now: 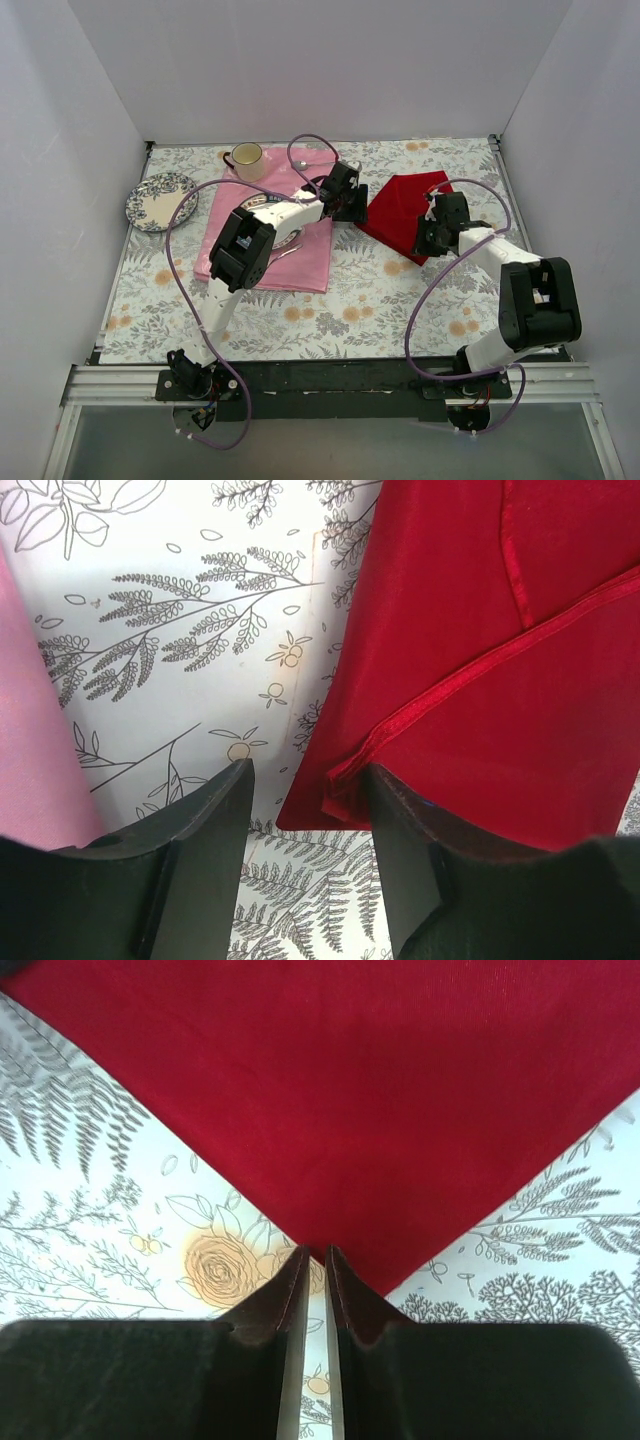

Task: Fold the napkin, place the utensils inside, and roll it up
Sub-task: Fold the napkin

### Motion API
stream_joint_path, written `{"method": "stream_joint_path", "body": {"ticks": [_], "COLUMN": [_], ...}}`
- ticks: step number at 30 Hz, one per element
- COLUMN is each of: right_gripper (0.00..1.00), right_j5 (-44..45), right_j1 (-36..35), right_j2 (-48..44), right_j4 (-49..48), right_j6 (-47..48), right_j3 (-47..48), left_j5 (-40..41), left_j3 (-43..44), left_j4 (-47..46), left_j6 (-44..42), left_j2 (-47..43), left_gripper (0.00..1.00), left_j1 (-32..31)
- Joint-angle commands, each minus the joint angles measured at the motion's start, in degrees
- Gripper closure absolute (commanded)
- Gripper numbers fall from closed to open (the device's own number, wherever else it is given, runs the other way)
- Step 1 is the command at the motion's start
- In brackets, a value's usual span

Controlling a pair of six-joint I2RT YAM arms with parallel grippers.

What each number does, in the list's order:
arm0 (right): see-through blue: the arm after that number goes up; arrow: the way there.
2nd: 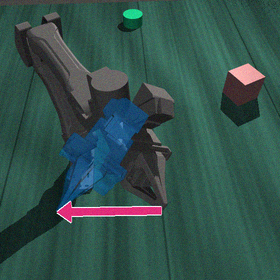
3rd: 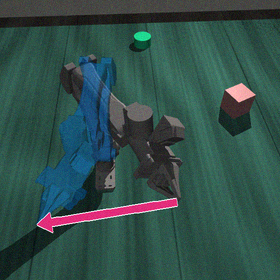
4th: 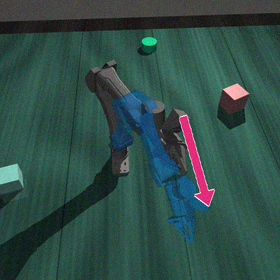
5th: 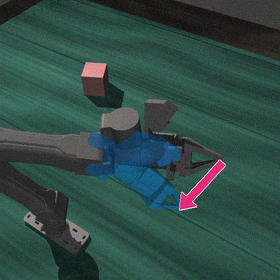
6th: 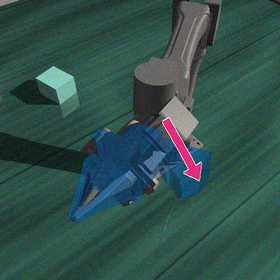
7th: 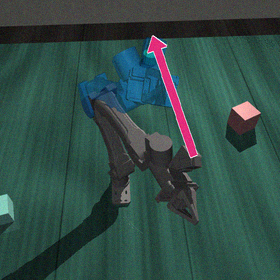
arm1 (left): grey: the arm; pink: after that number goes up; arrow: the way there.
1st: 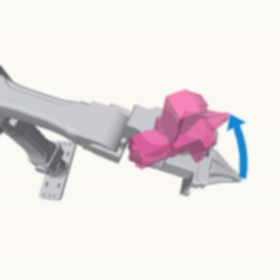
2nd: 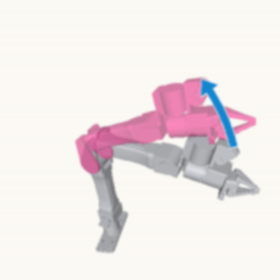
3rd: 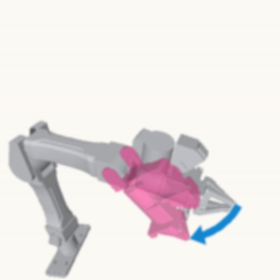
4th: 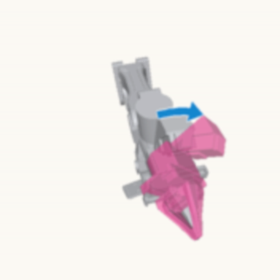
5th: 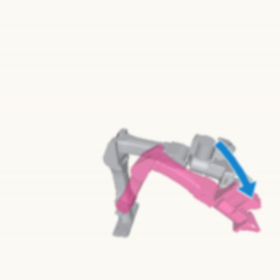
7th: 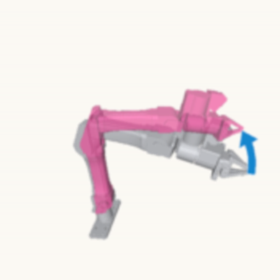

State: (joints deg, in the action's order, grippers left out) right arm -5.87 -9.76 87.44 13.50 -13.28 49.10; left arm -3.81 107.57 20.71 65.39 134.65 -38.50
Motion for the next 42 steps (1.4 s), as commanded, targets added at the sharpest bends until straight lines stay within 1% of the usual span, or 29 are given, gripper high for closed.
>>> {"method": "stream_joint_path", "body": {"ticks": [1, 3, 6, 8, 9, 11, 12, 13, 14, 16, 17, 18, 19, 22, 27, 32, 36, 39, 42], "right_gripper": [0.81, 0.82, 0.86, 0.86, 0.86, 0.84, 0.79, 0.78, 0.78, 0.76, 0.76, 0.75, 0.75, 0.75, 0.76, 0.76, 0.76, 0.77, 0.77], "right_j5": [-0.37, -0.54, -0.64, 0.33, 2.16, 5.24, 8.91, 9.55, 9.82, 10.96, 11.23, 11.4, 11.67, 12.63, 12.63, 11.58, 13.25, 14.75, 14.75], "right_j1": [0.35, 0.88, 1.5, 1.5, 1.41, 1.85, 2.28, 2.9, 4.38, 5.89, 7.55, 8.17, 8.87, 11.6, 12.22, 13.27, 13.71, 14.15, 14.15], "right_j2": [-2.45, -1.32, -0.6, -2.0, -4.1, -6.04, -7.01, -6.93, -6.58, -3.25, -1.5, 2.09, 3.86, 8.97, 12.66, 17.23, 21.53, 23.56, 22.96], "right_j4": [-1.54, -2.33, -1.02, -0.05, 0.04, -0.92, -1.8, -4.24, -6.01, -8.57, -7.27, -6.47, -5.77, -5.76, -9.62, -9.01, -8.58, -5.86, -5.06], "right_j6": [-0.34, -0.43, -0.35, -0.17, -0.87, -2.71, -3.76, -5.86, -6.66, -7.72, -7.55, -7.2, -6.68, -4.22, -1.23, -0.44, 0.36, 0.36, 0.71], "right_j3": [-3.12, -3.49, -2.17, -1.12, -0.94, -1.2, -1.2, -1.11, -0.94, 1.25, 3.09, 7.54, 9.15, 13.91, 15.67, 18.83, 20.59, 22.26, 22.18], "left_j5": [0.92, 0.48, -0.23, -0.32, -0.23, -0.67, -0.76, -1.1, -1.72, -2.07, -2.42, -2.34, -2.43, -2.42, -3.13, -3.48, -3.22, -3.22, -3.57], "left_j3": [-0.52, 0.01, 1.32, 2.03, 2.12, 2.82, 2.91, 3.0, 3.08, 3.26, 3.44, 4.05, 4.05, 4.05, 4.23, 4.23, 3.53, 3.08, 3.09], "left_j4": [-0.76, -0.58, -0.14, 0.38, 0.56, 0.82, 0.91, 0.91, 0.91, 0.82, 1.08, 1.52, 1.7, 1.61, 1.53, 1.61, 1.44, 1.44, 1.53], "left_j6": [-0.61, -0.61, -0.35, -0.35, -0.35, -0.17, 0.09, 0.35, 0.79, 1.06, 0.89, 0.71, 0.71, 0.71, 1.06, 1.06, 0.8, 0.8, 0.8], "left_j2": [-2.29, -1.94, -1.67, -1.93, -1.93, -2.29, -2.55, -2.64, -2.55, -2.11, -1.76, -1.59, -1.15, -0.62, 0.26, 0.97, 1.05, 1.23, 1.32], "left_gripper": [0.52, 0.52, 0.52, 0.51, 0.5, 0.46, 0.43, 0.4, 0.39, 0.37, 0.35, 0.34, 0.34, 0.34, 0.36, 0.38, 0.39, 0.41, 0.43], "left_j1": [0.18, 0.18, 0.18, 0.18, 0.18, 0.18, 0.18, 0.18, 0.18, 0.18, 0.18, 0.18, 0.27, 0.36, 0.53, 0.8, 0.97, 1.15, 1.32]}}
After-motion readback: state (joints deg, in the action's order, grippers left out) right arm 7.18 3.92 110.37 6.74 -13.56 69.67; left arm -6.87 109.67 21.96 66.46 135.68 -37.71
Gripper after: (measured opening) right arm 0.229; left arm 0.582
